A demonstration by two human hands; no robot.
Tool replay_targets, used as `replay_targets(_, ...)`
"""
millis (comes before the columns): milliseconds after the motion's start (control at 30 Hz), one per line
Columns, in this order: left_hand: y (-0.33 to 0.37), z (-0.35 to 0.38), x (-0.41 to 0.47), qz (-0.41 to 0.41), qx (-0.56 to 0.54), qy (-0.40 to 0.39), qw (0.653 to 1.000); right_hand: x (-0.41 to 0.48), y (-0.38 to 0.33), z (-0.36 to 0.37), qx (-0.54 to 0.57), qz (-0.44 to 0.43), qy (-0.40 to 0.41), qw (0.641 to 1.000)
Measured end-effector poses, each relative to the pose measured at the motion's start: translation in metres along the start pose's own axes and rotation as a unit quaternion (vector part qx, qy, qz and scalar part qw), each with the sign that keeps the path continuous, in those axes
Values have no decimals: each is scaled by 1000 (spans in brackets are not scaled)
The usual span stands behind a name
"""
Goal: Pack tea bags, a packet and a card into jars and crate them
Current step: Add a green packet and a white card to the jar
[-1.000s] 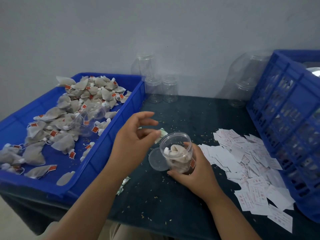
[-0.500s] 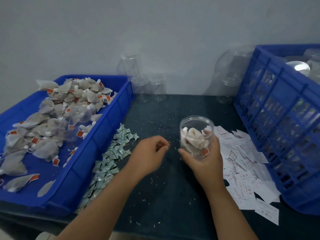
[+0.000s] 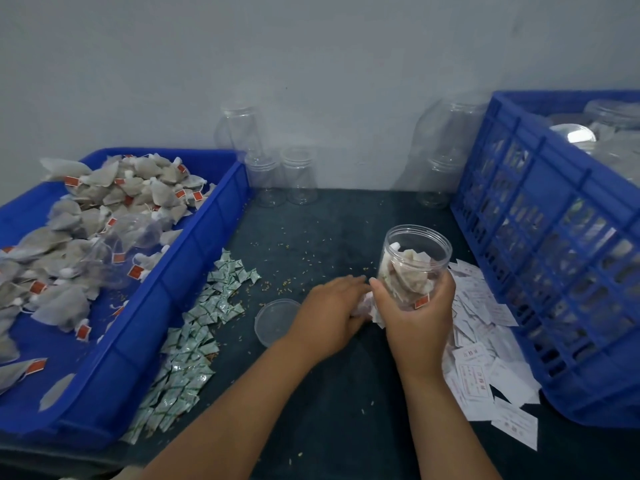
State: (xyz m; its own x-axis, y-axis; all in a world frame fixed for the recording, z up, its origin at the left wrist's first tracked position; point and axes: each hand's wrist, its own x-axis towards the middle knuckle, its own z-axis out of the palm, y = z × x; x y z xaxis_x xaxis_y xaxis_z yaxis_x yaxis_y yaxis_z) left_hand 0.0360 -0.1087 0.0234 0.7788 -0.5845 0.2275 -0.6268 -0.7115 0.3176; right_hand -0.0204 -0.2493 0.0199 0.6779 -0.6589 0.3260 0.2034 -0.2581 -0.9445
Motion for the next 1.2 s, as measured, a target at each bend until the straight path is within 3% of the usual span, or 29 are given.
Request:
replay_targets(200,-3,-7,-7,69,130,-18,989,0,2,0,8,12,-2,1000)
replay_targets(267,-6,-8,-12,63,91,18,994,1,2,1,14,14,-1,1000)
replay_targets(367,-3,-21,-18,-67,-77,66,993,1,0,1,18,14,-10,1000)
replay_targets(500,-7,-54,-21,-206,-187,203,939,-3,-4,-1,34,12,-73,997)
replay_targets(567,-4,-75,-23,-195,-212,293,912,-7,-4,-1,44,5,-132,990)
replay_targets(667,8,-98,-24,-83,-185,394,896,-16,-1,3,49,-5,-212,976)
replay_targets(733,13,-103,-22,21,-89,371,924,-21,0,6,39,-21,-239,970)
replay_targets(767,15,-104,-22,56,-54,322,944,-22,1,7,34,-30,-246,968)
replay_targets(867,13,-107,-24,59,-48,110,991,-22,3,6,30,-46,-255,965)
replay_targets(933,8,-106,-30,45,-86,42,994,-21,3,6,30,-51,-253,966)
replay_targets(1033,5,-105,-36,16,-121,51,991,-23,2,6,20,-64,-254,965)
replay_targets(1100,6,-103,-37,-6,-142,116,983,-24,1,6,23,-63,-256,964)
replay_targets(1200,-4,-101,-40,-91,-218,233,943,-25,0,6,36,-59,-265,962)
